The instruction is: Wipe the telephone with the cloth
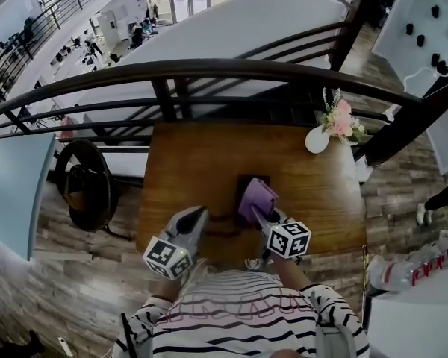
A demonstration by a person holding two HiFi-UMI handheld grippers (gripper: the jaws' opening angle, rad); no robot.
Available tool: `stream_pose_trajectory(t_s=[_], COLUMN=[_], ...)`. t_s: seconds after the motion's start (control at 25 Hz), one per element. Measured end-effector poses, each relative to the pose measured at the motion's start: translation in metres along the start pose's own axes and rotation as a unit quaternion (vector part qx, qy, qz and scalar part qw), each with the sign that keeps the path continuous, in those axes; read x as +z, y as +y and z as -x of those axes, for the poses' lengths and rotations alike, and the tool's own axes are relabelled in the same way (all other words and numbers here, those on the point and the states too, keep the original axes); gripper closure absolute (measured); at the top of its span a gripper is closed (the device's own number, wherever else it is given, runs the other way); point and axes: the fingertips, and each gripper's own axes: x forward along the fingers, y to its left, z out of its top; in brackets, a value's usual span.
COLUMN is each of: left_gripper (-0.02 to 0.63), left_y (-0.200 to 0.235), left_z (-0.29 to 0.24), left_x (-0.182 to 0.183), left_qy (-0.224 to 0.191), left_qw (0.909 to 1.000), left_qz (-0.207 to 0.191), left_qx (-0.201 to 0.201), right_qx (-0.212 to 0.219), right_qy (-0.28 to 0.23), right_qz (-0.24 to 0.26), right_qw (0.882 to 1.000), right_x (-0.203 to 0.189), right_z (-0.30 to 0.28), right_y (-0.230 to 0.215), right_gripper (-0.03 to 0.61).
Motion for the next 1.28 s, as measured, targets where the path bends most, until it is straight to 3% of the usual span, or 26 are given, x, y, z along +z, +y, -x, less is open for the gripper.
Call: stream_pose_trajectory(t_s=[0.4,0.8,1.28], left_gripper=[0.614,0.614,0.614], left_y=[0.006,0.012,0.006], left_z=[0.011,0.031,0.01], left_x=[-0.002,-0.008,-0.011], left_qy=[-0.01,-0.012,-0.007], left_qw=[0.9982,0.9942,0.9964], left_qz=[0.005,0.014,0.017], left_qx=[0.059,0.106,0.083], right_qx=[0.031,0.023,-0.011], right_qy=[0.068,0.151,0.148], right_qz=[0.02,0.014,-0.006], right_qw=[0.997,0.988,0.989], right_x=[-0.008,-0.045,-0.042], right_z=[-0.057,-0.099,-0.082], right_y=[-0.021,-0.043,-0.078], right_gripper=[0.529,0.529,0.529])
